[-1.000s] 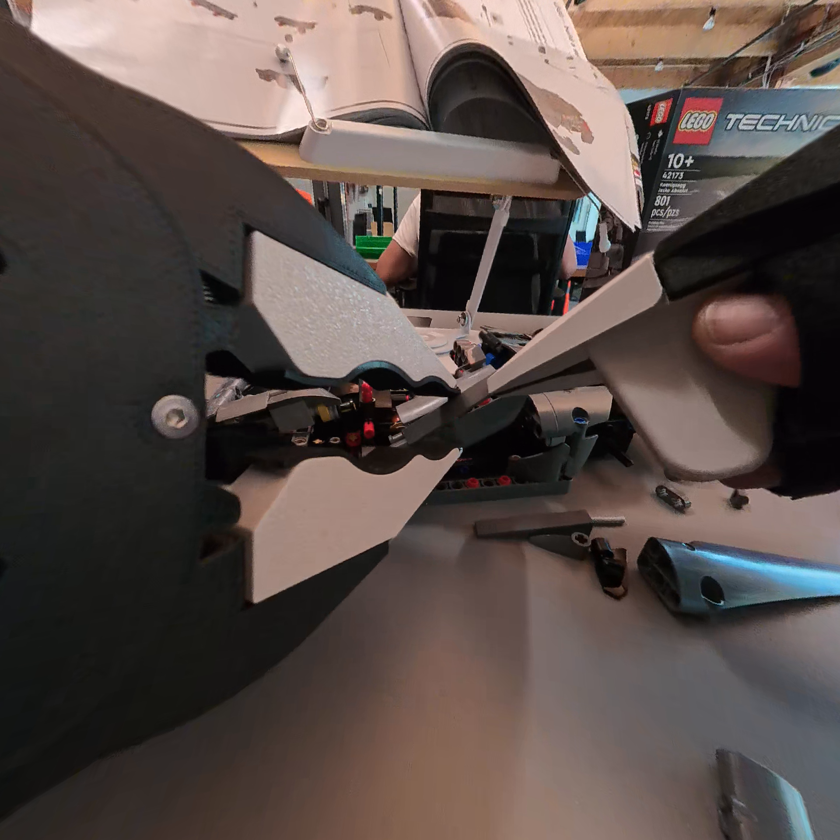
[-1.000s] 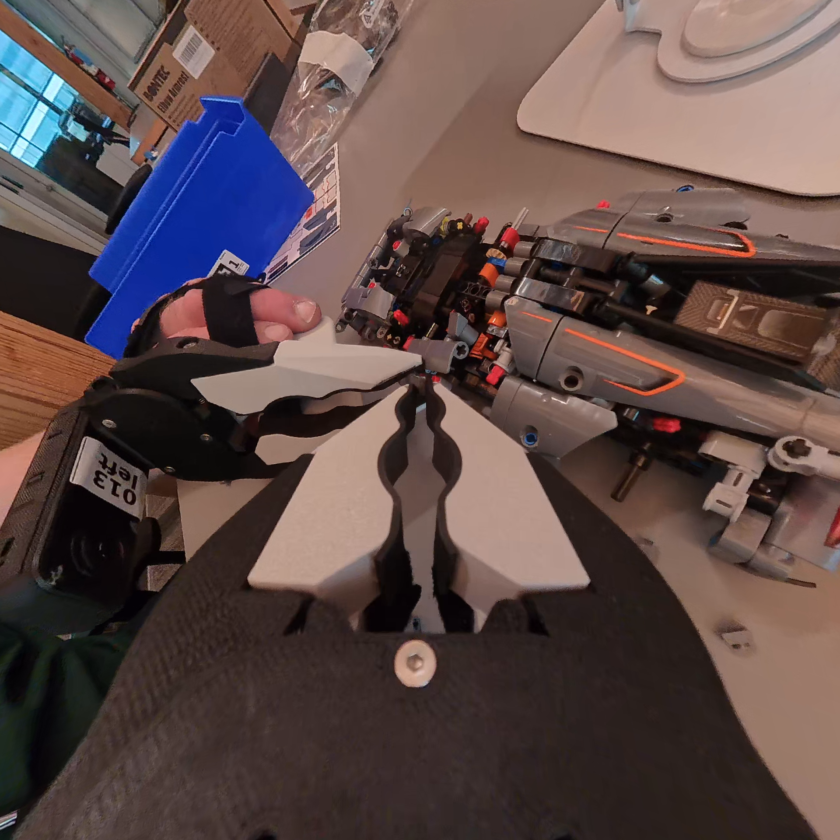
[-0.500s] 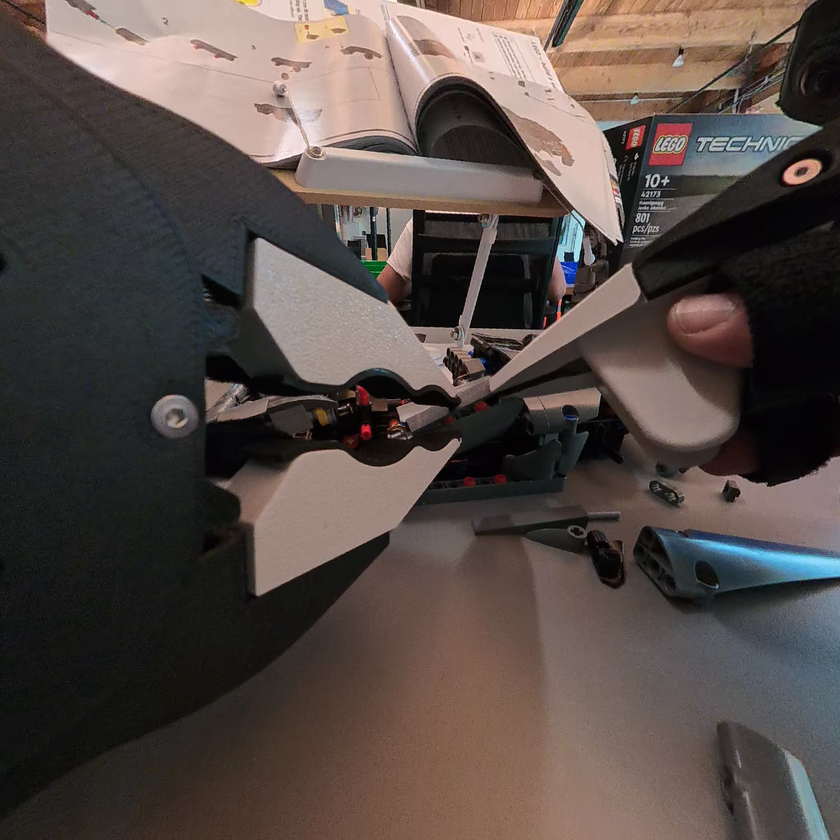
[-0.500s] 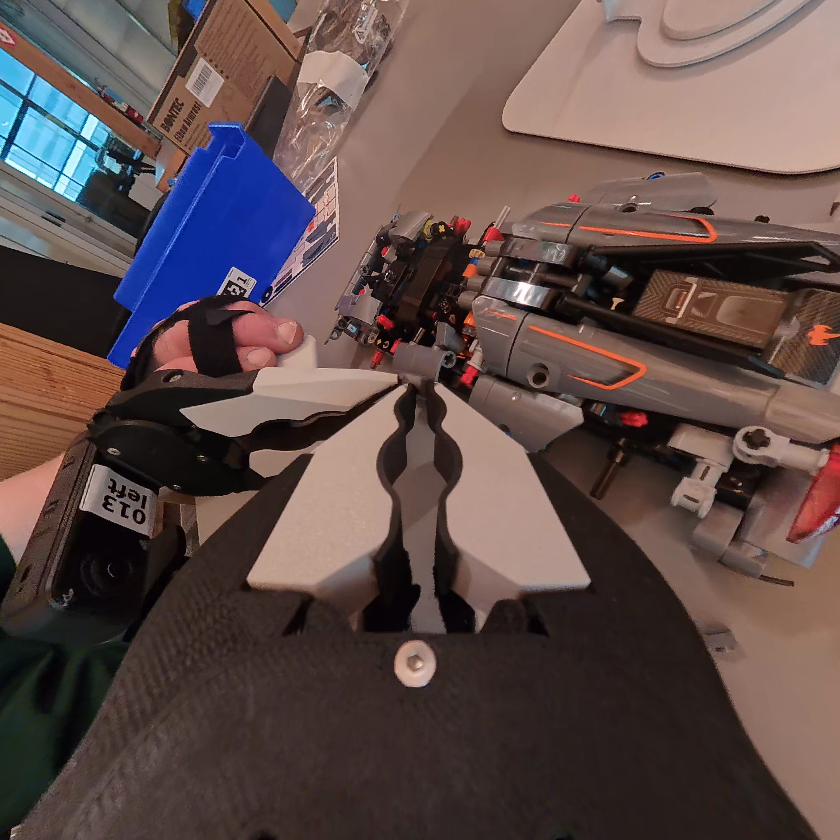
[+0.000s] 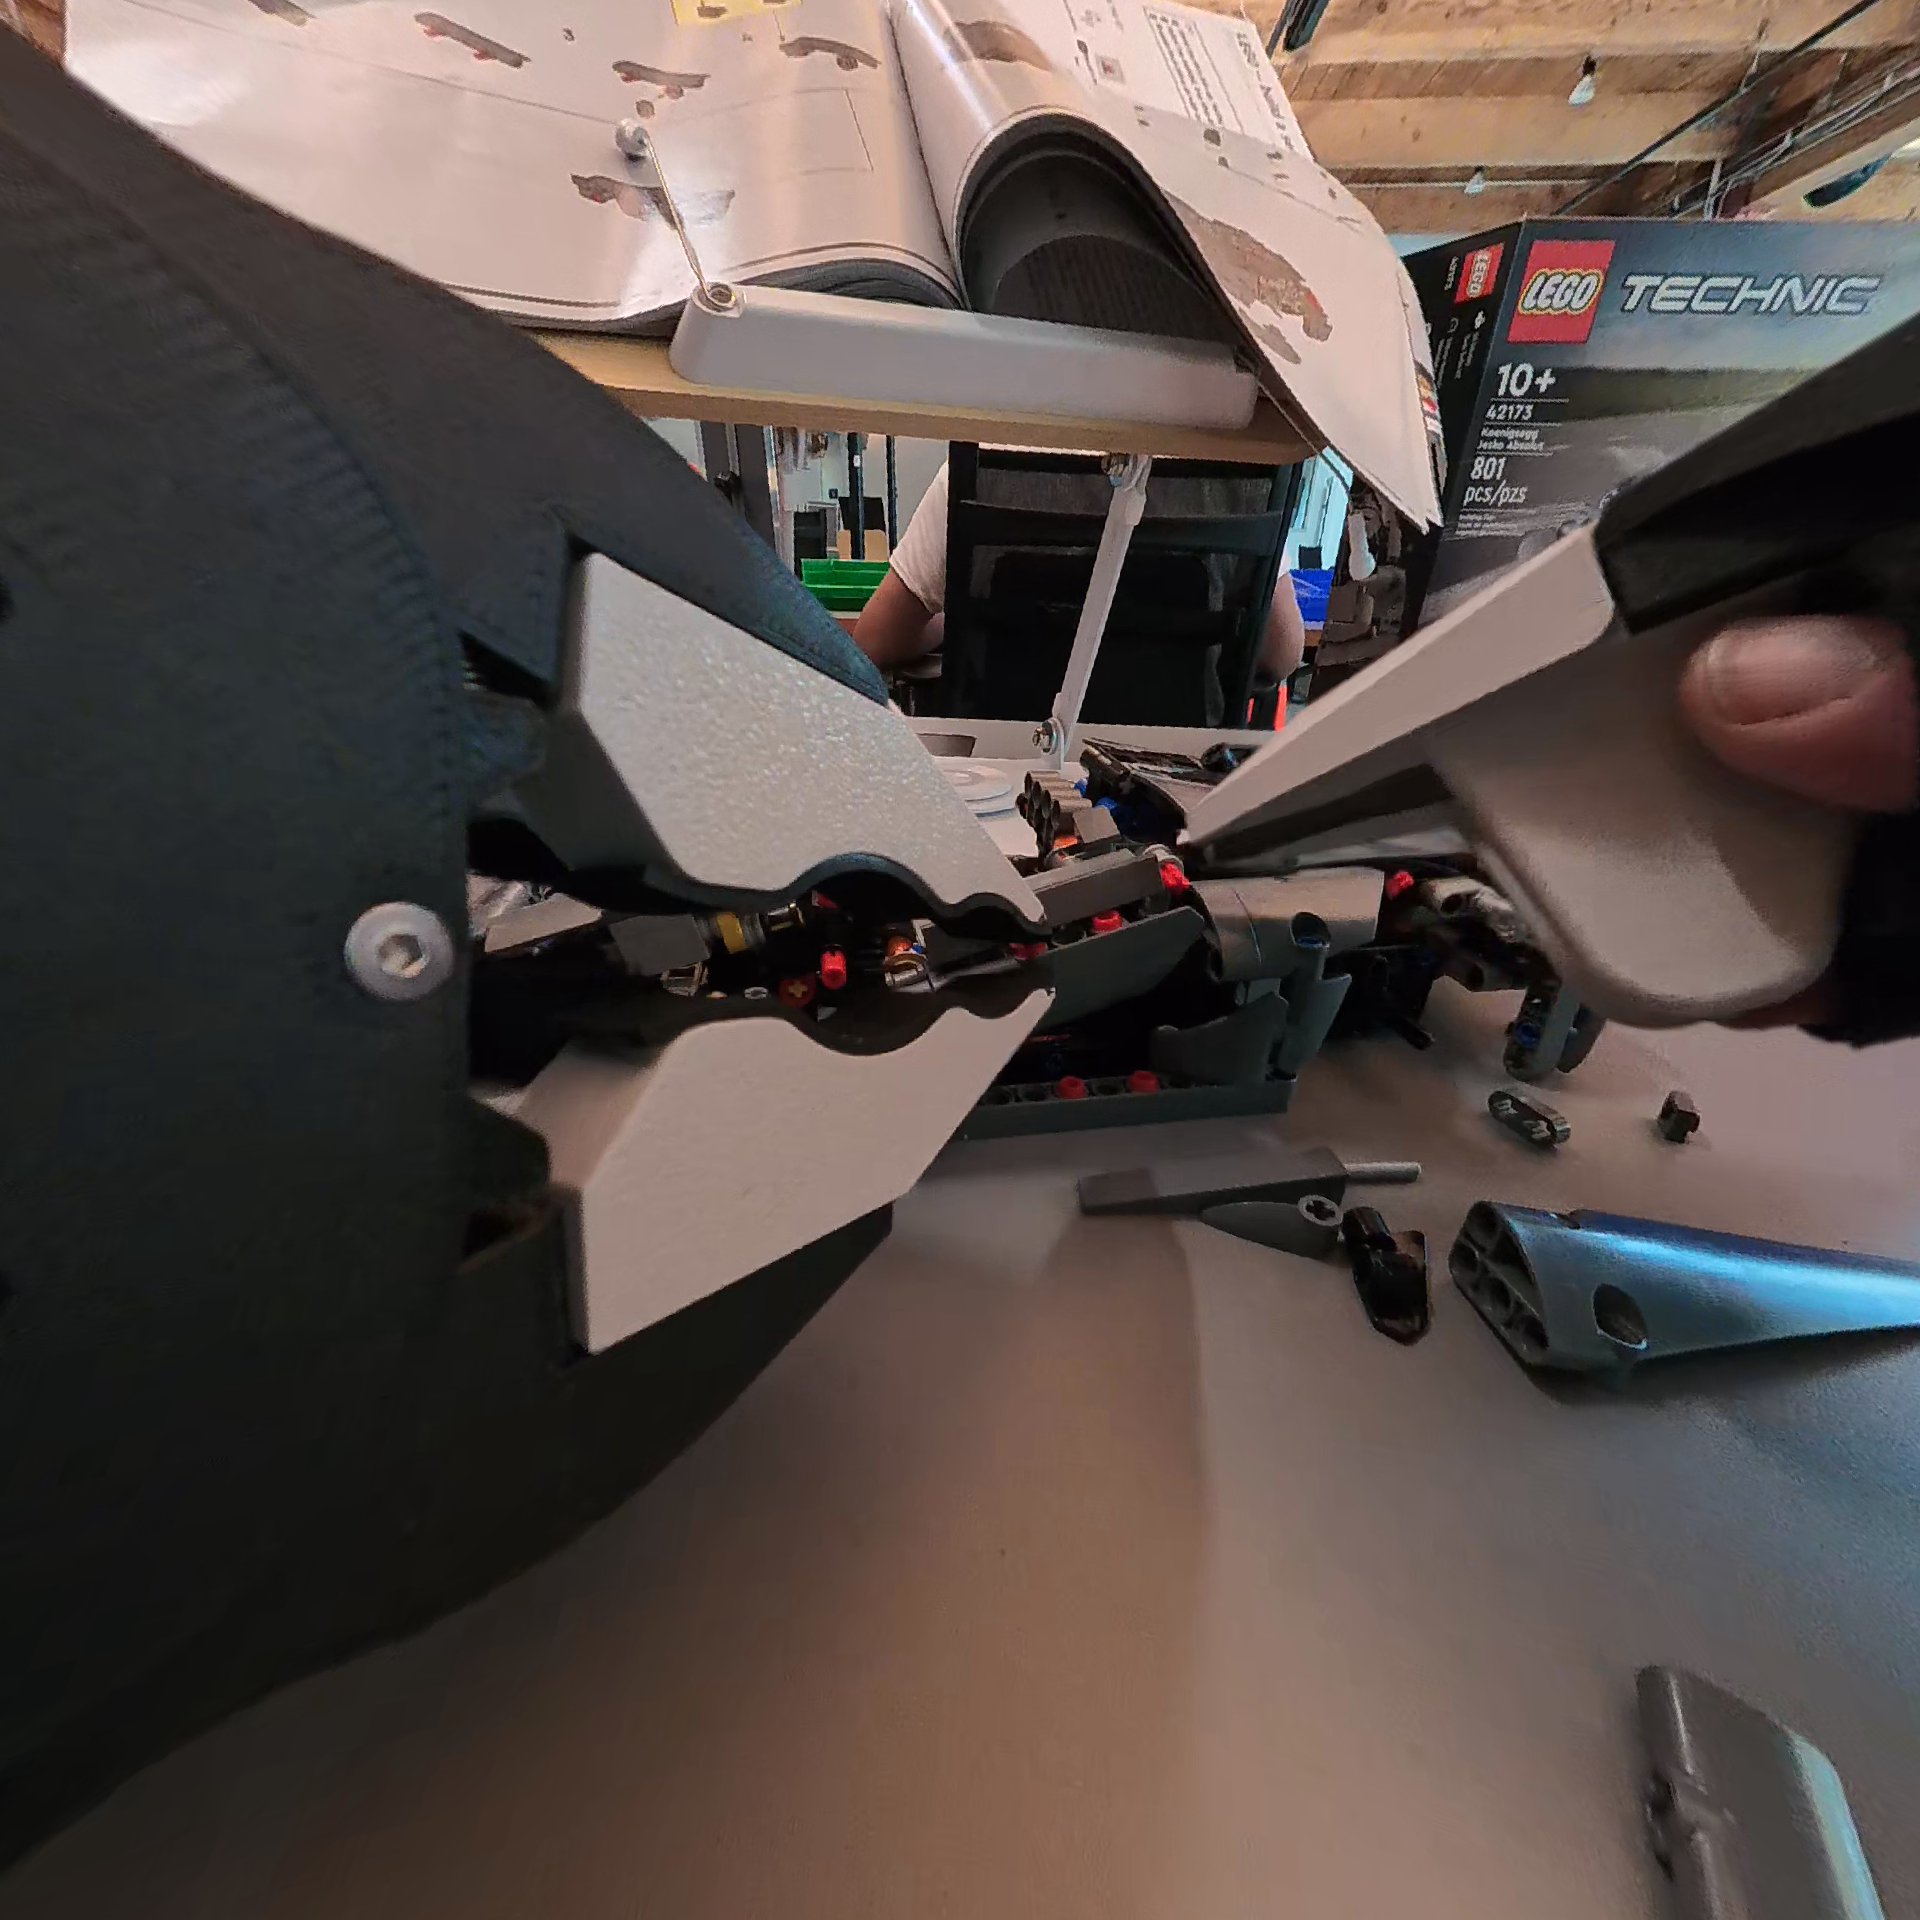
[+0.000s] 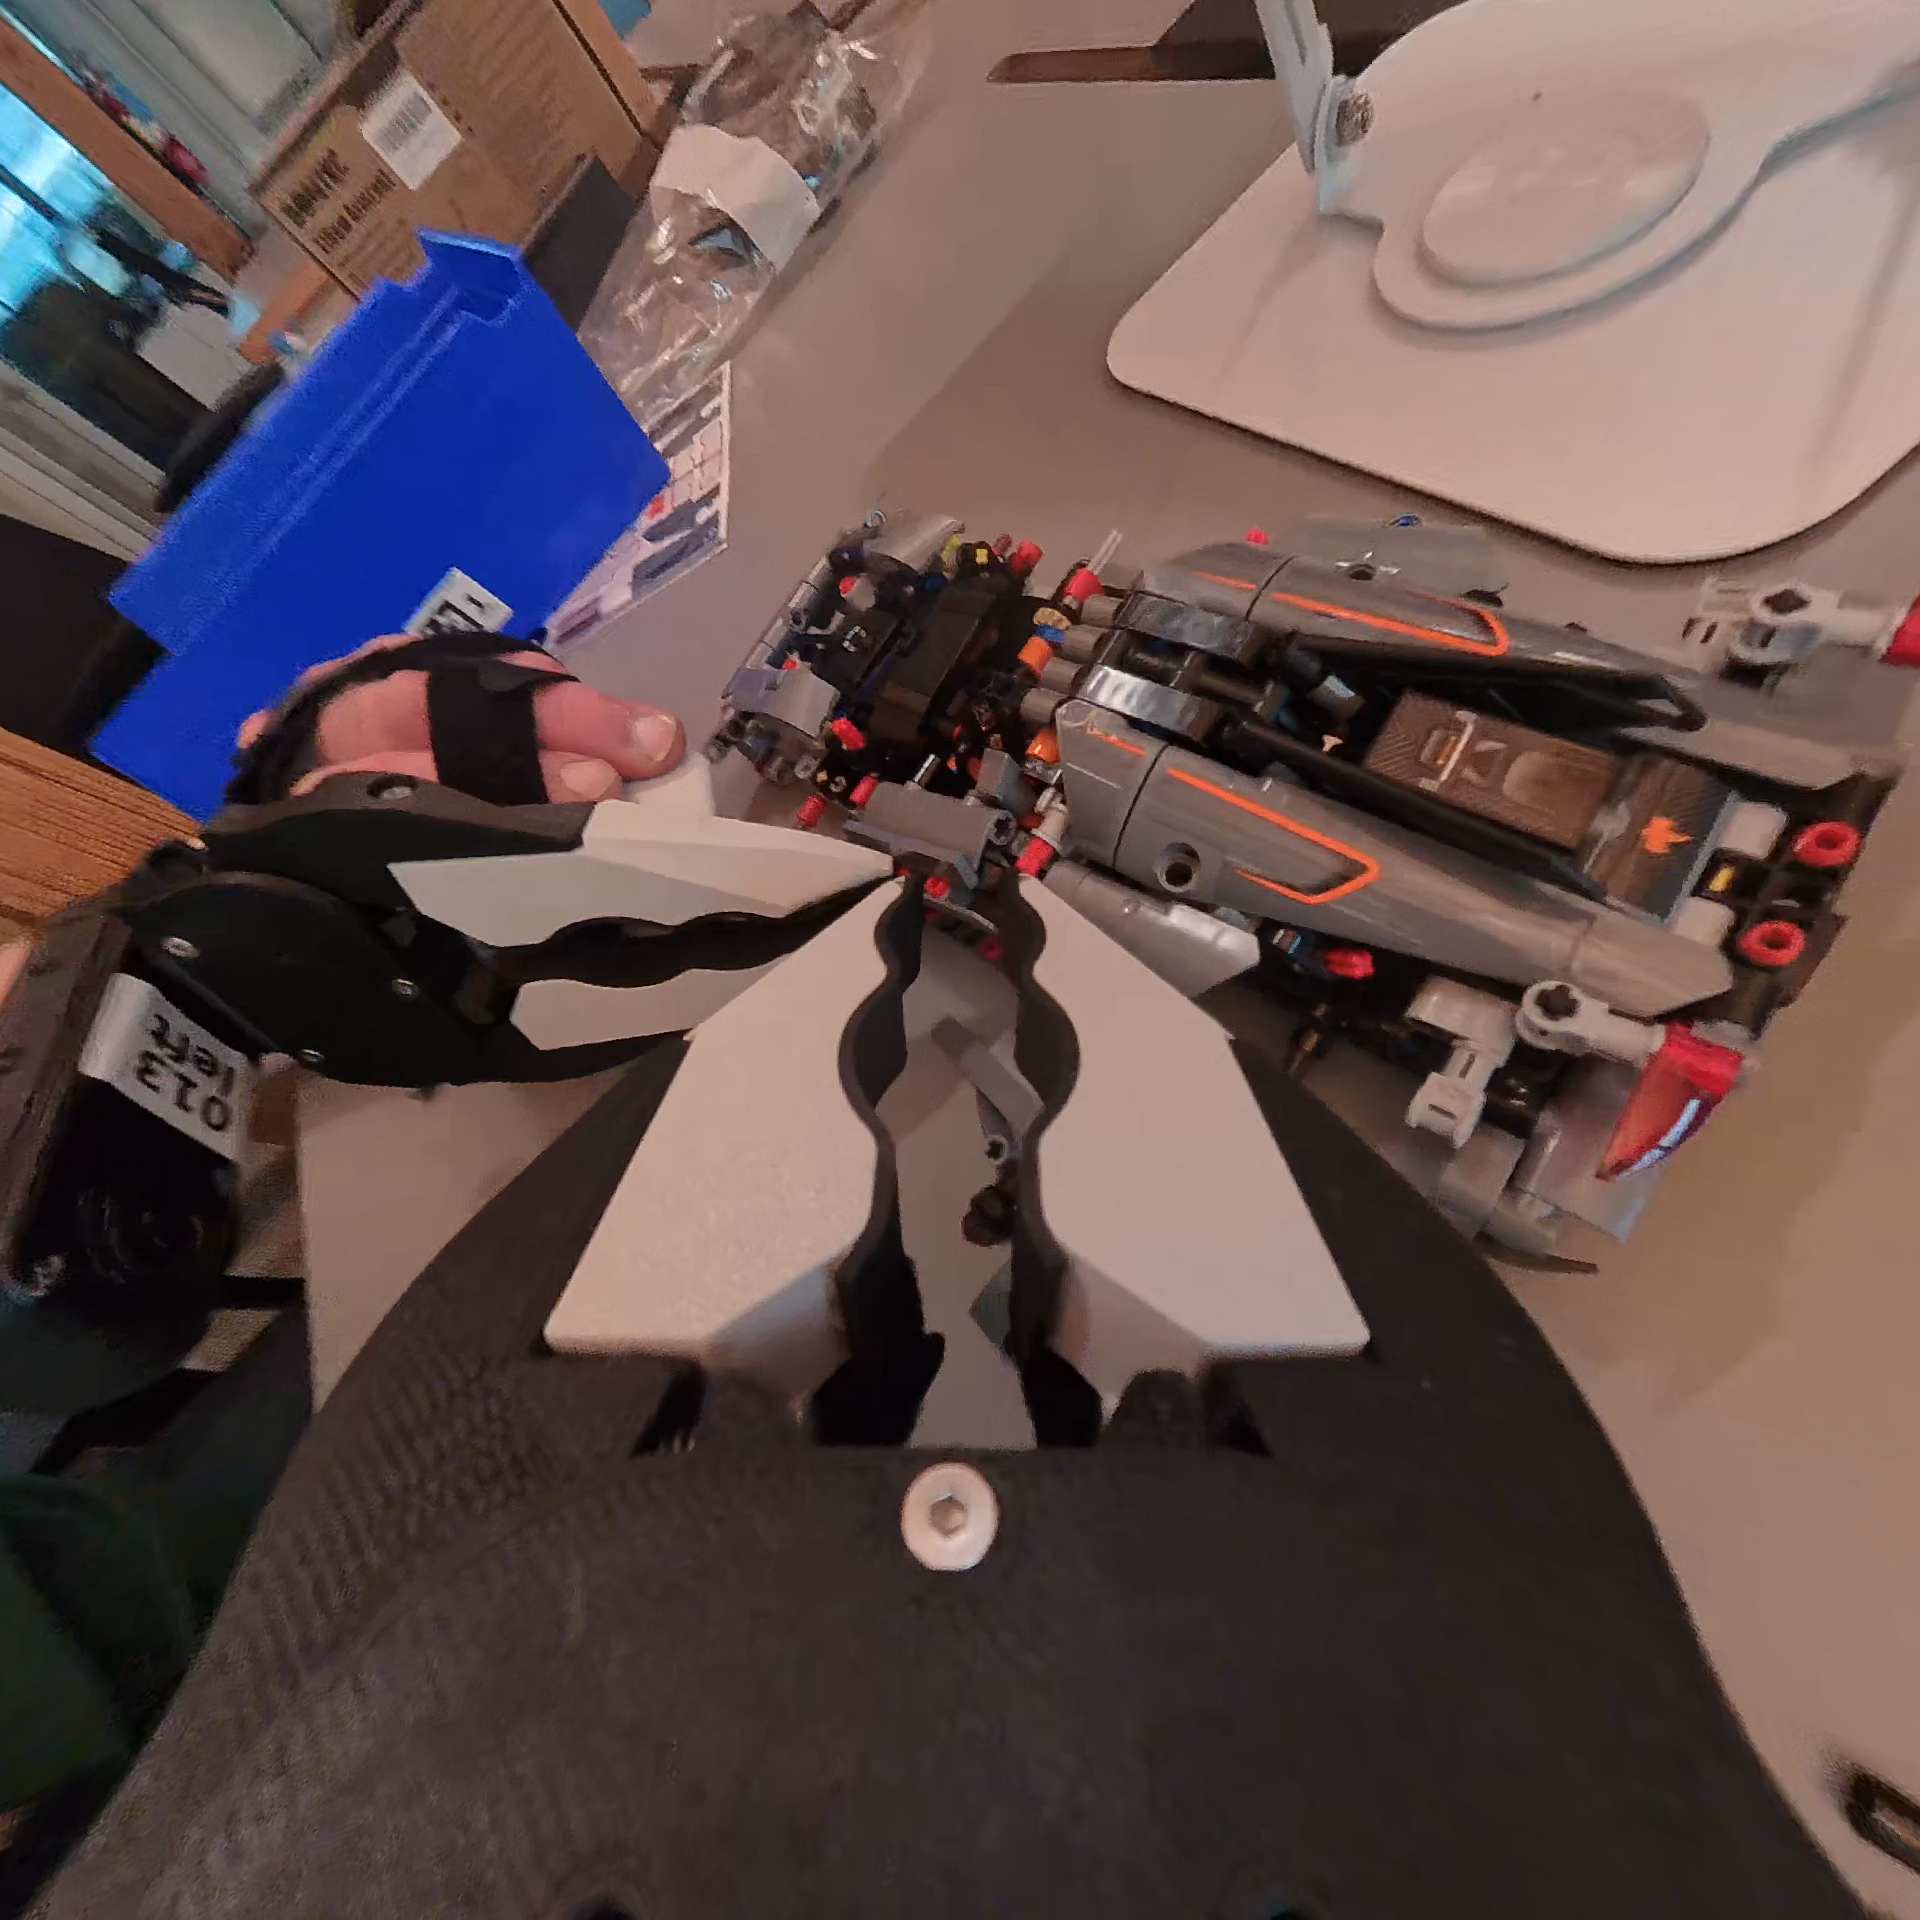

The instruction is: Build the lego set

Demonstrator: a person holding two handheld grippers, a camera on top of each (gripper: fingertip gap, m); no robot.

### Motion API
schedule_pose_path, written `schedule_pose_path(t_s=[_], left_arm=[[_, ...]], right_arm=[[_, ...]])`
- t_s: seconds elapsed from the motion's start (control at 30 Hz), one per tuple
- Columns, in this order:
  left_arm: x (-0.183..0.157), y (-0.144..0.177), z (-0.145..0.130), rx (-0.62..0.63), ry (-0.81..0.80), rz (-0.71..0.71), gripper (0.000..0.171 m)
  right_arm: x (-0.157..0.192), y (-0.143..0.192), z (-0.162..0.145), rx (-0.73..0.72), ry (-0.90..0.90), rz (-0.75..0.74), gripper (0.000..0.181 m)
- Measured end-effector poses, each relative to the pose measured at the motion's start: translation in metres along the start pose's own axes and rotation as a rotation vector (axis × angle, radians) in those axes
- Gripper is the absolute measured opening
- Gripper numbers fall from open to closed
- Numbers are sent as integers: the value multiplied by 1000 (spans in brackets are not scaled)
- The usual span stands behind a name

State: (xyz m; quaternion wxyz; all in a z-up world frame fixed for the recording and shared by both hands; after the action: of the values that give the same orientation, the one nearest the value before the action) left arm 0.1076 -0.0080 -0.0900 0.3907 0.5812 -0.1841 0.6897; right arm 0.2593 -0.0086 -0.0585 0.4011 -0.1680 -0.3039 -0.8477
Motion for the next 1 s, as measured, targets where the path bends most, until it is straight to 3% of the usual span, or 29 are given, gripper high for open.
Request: schedule_pose_path(t_s=[0.2, 0.3, 0.53, 0.77, 1.0], left_arm=[[1, 0, 0, -5, 8, -8, 4], [0, 1, -1, -7, 8, -11, 5], [0, 0, 0, -9, 10, -13, 6], [8, 4, 1, -23, 45, 30, 21], [3, 1, -1, -4, 9, 21, 17]], right_arm=[[6, -11, 5, 101, 156, -68, 18], [4, -16, 6, 109, 179, -70, 9], [0, -15, 7, 115, 152, -23, 2], [-2, -13, 9, 139, 54, 60, 1], [-3, -19, 10, 213, -9, 84, 1]])
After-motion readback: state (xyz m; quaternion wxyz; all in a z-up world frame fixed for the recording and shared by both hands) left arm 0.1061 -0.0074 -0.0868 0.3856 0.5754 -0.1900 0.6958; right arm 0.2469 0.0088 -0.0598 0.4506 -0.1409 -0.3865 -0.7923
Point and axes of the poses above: each gripper's, where its closed fingertips meet, y back along the fingers, z out of its top, x = y × z across the jaws, the point moved 9 cm from there along y, back along the fingers, and after that the axes turned 10 degrees about z, right-handed, at the moved point
